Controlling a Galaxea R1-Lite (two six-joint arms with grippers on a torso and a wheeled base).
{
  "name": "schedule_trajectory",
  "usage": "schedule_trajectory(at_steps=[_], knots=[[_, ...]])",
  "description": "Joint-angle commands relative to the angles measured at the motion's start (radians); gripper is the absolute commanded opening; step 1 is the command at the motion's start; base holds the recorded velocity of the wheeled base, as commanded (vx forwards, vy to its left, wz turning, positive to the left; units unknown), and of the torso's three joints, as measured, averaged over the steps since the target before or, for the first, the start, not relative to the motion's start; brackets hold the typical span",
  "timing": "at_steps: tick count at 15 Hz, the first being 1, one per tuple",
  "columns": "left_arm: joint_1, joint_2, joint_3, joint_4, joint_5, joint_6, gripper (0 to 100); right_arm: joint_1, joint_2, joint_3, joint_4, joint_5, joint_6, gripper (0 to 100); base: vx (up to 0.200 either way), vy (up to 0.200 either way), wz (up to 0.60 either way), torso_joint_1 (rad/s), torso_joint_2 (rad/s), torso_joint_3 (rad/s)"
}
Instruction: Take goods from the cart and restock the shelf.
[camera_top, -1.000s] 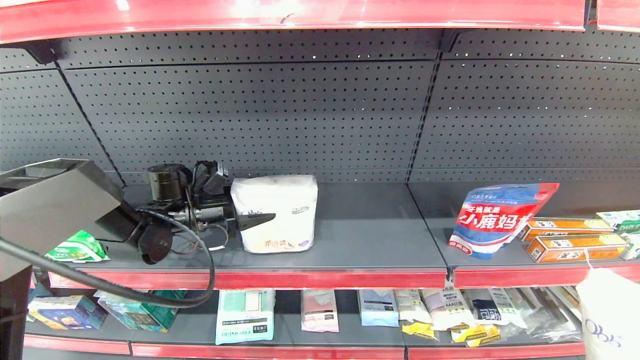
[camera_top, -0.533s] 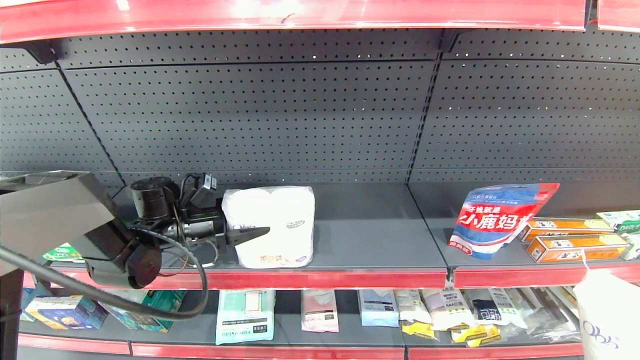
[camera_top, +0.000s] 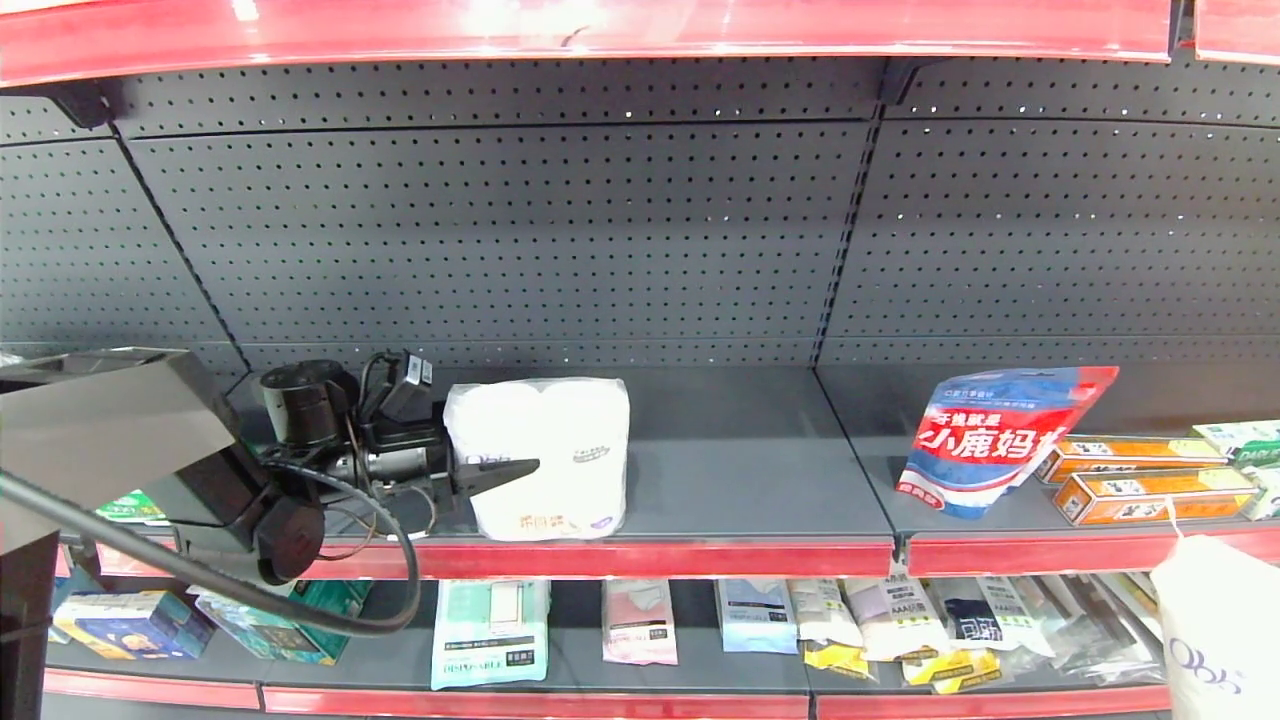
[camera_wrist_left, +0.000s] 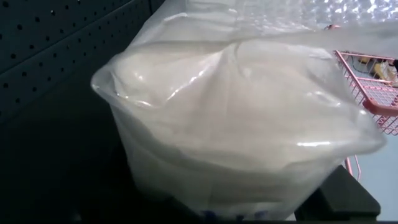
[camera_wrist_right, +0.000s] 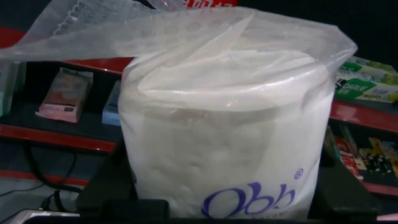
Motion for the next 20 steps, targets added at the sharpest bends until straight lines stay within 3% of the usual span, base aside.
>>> schedule_trajectory(at_steps=[1,6,10,20], knots=[[0.000,0.005,0.002,-0.002,-0.005,0.003,0,0.000,0.002,-0.002,0.000,0.000,-0.001,0,0.000,0.000,0.00,0.000,0.00,0.000],[0.000,0.031,-0.031,-0.006,0.001,0.003,0,0.000,0.002,-0.002,0.000,0.000,-0.001,0,0.000,0.000,0.00,0.000,0.00,0.000],[0.000,0.032,-0.051,-0.011,0.015,-0.022,0,0.000,0.002,-0.002,0.000,0.000,-0.002,0,0.000,0.000,0.00,0.000,0.00,0.000],[0.000,0.038,-0.056,-0.022,-0.002,-0.022,0,0.000,0.010,0.000,0.000,0.000,-0.002,0,0.000,0.000,0.00,0.000,0.00,0.000]])
